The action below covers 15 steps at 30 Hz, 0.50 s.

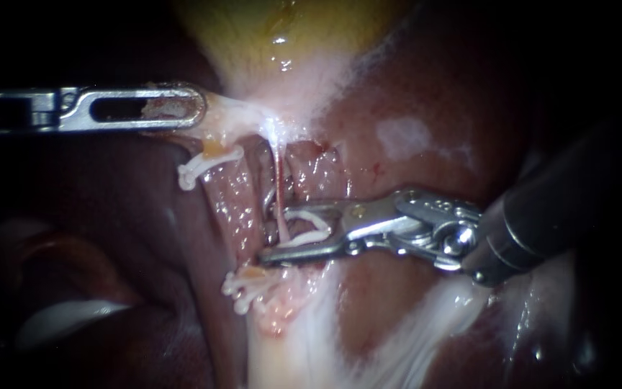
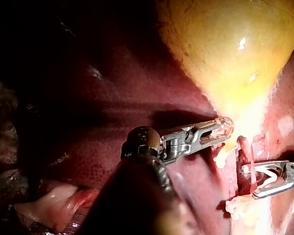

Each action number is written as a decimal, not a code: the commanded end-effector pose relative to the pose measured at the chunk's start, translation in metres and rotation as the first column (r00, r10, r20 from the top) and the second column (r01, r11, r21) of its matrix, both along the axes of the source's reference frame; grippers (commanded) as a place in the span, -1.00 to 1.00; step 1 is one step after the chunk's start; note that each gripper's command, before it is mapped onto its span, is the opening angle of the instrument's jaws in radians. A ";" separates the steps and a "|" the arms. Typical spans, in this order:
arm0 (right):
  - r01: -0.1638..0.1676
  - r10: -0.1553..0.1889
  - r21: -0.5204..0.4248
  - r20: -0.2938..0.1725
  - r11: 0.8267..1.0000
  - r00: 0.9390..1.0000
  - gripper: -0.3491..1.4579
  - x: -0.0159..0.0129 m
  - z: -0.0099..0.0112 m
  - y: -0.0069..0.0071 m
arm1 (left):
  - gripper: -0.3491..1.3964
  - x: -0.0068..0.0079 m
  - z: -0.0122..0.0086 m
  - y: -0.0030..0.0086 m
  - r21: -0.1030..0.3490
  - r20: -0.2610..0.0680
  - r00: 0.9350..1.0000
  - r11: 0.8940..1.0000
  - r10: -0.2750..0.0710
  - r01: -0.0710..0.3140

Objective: Clipping first clip right tube

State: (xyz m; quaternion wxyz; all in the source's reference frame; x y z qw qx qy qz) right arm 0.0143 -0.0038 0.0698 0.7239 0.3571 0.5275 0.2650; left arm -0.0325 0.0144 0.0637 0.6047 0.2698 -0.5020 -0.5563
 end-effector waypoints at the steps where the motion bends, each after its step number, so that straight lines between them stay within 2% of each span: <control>1: 0.002 -0.002 0.010 -0.004 1.000 1.000 -0.06 0.0001 0.0000 -0.0001 | -1.00 0.0000 0.0000 0.0000 0.000 -0.001 1.000 1.000 -0.001 0.001; 10: 0.027 -0.021 0.093 -0.068 0.995 0.997 -0.07 0.0007 0.0012 -0.0011 | -1.00 -0.0001 0.0000 0.0000 0.000 -0.001 1.000 1.000 -0.001 0.001; 15: 0.026 -0.009 0.129 -0.131 0.991 0.991 -0.07 0.0009 0.0013 -0.0010 | -1.00 -0.0001 0.0000 0.0000 0.001 -0.001 1.000 1.000 -0.001 0.001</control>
